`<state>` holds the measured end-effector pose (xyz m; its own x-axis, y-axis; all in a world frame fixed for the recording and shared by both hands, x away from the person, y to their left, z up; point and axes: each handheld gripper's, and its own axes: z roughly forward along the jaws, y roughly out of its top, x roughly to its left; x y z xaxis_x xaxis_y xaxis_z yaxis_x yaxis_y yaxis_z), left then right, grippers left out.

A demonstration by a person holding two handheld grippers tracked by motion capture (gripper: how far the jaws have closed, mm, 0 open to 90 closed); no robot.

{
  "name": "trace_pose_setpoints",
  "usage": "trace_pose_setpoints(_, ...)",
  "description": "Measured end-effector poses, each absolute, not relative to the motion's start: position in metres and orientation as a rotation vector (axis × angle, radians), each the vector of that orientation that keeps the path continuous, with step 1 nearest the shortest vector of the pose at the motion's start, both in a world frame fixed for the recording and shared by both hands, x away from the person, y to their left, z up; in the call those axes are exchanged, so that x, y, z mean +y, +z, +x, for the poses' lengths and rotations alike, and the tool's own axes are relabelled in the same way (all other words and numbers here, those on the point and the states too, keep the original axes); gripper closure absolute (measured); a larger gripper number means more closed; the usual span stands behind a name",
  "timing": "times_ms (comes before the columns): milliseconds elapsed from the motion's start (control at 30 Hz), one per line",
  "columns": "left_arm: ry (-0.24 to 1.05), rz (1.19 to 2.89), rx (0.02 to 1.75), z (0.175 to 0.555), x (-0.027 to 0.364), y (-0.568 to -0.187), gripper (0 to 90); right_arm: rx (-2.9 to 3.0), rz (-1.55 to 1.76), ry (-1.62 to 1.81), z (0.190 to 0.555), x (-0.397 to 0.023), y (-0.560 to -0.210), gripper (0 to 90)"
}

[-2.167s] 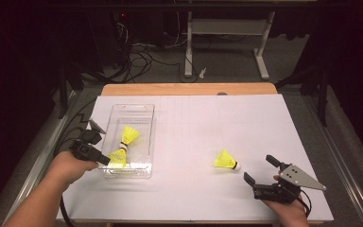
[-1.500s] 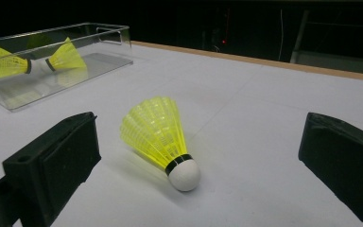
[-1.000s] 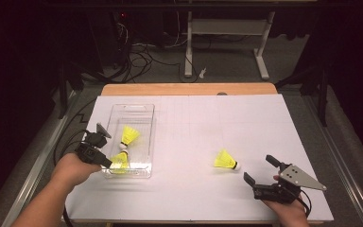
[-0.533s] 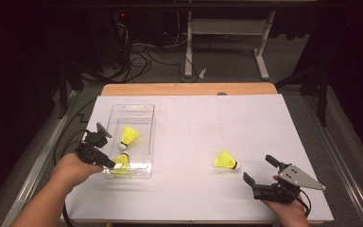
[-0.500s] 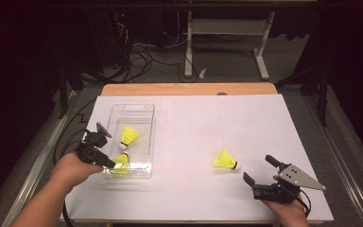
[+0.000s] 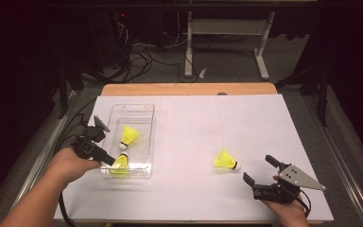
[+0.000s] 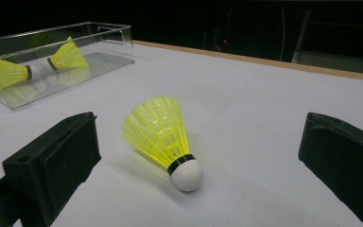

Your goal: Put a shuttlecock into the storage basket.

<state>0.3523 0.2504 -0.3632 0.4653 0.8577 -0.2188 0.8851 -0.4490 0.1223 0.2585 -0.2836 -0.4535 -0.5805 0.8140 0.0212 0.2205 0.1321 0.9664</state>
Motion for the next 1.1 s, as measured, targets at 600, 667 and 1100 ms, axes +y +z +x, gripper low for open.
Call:
trace_pose_setpoints(600,-0.176,2.519,1.522,0.356,0.243,-0.350,41.1,1.889,0.992,1.469,0.259,-0.284,-0.454,0.2)
trace_pose_setpoints(667,-0.177,2.523,1.515,0.356,0.243,-0.349,39.7,1.889,0.992,1.469,0.259,-0.284,-0.454,0.2)
trace_pose_setpoints(1100,-0.162,2.571,1.503,0.356,0.230,-0.352,7.3,1.888,0.992,1.469,0.259,-0.284,-0.454,0.2)
